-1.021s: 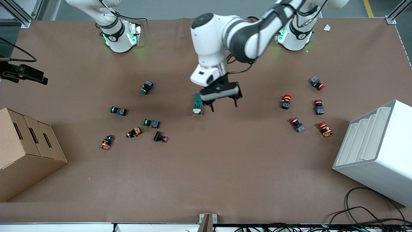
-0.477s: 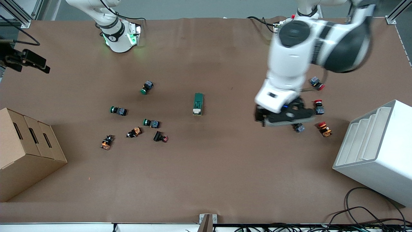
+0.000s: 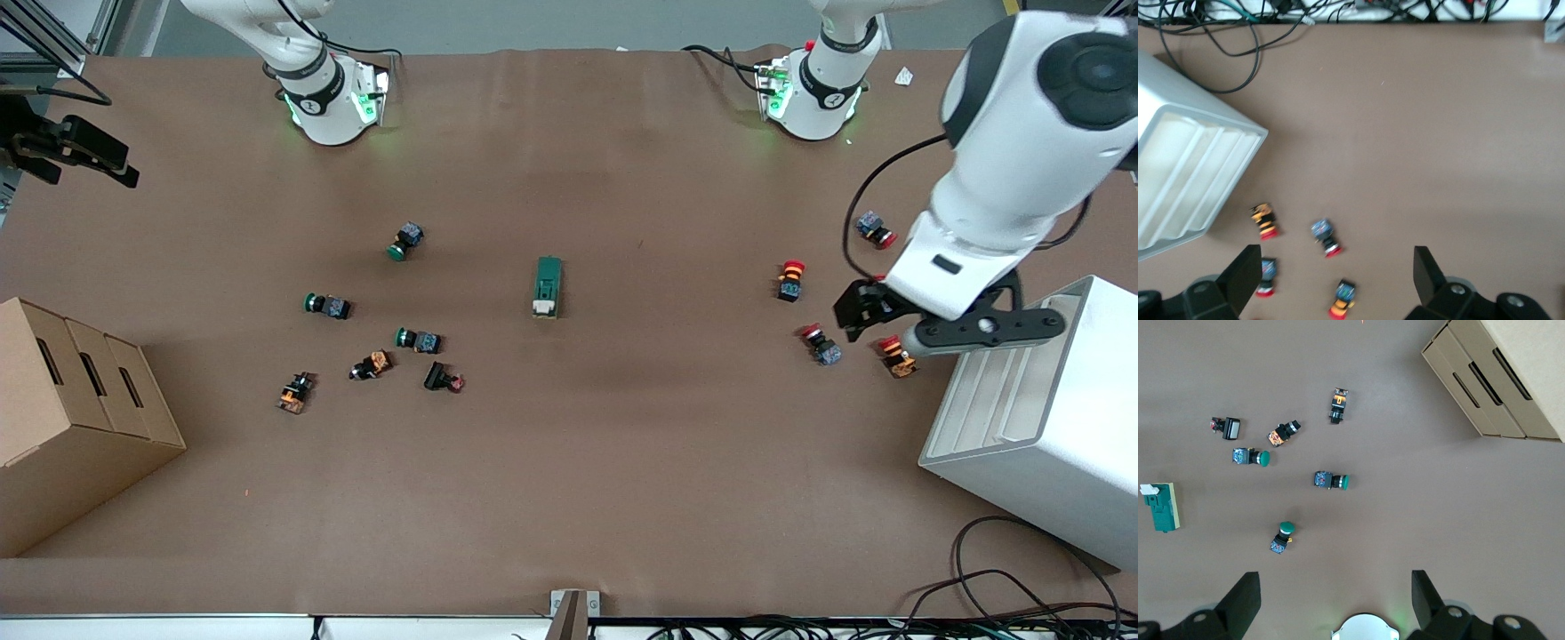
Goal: Close load switch with both arms
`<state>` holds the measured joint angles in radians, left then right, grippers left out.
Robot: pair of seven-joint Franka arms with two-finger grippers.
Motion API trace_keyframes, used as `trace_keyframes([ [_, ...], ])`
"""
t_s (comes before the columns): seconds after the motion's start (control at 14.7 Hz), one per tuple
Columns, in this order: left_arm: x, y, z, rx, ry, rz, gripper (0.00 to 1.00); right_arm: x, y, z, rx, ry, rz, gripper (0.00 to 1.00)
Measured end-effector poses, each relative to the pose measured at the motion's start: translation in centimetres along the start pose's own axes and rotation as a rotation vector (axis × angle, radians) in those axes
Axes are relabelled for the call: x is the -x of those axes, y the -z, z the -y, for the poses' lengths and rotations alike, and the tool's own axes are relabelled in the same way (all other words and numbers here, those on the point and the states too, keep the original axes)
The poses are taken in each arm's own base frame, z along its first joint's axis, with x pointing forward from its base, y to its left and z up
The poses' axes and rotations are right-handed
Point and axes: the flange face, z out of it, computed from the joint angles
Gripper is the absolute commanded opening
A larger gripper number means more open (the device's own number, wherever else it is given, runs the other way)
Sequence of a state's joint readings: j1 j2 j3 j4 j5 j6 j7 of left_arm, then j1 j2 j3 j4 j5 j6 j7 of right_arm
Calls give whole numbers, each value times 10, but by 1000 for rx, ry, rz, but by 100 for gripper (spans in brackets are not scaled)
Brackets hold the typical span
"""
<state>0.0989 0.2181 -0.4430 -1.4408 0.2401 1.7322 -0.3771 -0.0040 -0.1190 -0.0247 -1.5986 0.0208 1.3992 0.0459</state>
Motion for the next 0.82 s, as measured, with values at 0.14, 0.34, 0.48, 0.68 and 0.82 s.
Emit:
trace_keyframes([
  [0.14,12,15,6,-12,7,32,100,0,0,1,0,2,0,100],
  [0.34,28,35,16,24,32,60,100,0,0,-3,-2,-6,-1,100],
  [0.48,39,35,29,39,37,85,100,1,0,-10,-8,-18,9,100],
  [0.68,54,28,61,62,17,121,100,6,1,-16,-20,-28,21,100],
  [0.82,64,27,77,65,7,142,100,8,4,-16,-23,-28,18,100],
])
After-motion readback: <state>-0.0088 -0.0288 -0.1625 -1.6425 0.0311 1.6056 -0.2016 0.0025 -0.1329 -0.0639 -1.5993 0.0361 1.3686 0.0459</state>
